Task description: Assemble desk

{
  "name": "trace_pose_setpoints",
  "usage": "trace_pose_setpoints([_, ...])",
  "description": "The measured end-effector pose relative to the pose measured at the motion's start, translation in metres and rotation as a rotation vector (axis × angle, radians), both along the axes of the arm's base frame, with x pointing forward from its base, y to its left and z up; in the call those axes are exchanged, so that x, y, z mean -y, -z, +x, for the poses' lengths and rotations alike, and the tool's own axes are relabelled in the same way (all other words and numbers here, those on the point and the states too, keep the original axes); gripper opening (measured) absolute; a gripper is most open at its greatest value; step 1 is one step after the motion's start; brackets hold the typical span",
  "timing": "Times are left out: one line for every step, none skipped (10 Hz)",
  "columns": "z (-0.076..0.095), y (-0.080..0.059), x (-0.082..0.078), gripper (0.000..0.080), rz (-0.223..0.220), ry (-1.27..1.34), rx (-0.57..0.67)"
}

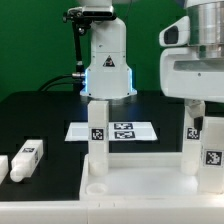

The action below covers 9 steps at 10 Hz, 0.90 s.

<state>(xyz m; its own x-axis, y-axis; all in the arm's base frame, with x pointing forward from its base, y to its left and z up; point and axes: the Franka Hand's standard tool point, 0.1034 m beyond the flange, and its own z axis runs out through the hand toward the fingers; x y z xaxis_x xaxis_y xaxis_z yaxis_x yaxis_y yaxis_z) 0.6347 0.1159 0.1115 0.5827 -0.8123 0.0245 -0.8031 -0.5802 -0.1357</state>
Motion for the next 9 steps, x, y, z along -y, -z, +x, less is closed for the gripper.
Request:
trace_pose_setpoints([0.0017, -0.0017, -0.0008, 0.0649, -0.035, -0.156, 0.01])
trace_pose_setpoints([0.0059, -0.0041, -0.0009, 0.0649, -0.075, -0.403, 0.029])
trace_pose_setpoints([0.0063, -0.003, 0.0044, 0.0649, -0.086, -0.494, 0.031])
trace_pose_setpoints([0.006, -0.0028, 0.0044, 0.0649, -0.086, -0.484, 0.029])
trace_pose_setpoints([0.0059, -0.0028, 0.004, 0.0556, -0.081, -0.447, 0.028])
trace_pose_setpoints([0.0061, -0.0028, 0.0048, 0.0556, -0.082, -0.448, 0.028])
trace_pose_setpoints([0.0061, -0.0028, 0.0048, 0.0365, -0.076, -0.409, 0.026])
trace_pose_setpoints([0.0057, -0.0024, 0.0063, 0.0288, -0.068, -0.33, 0.021])
trace_pose_setpoints([0.0055, -0.0021, 0.0072, 0.0288, -0.057, -0.241, 0.016])
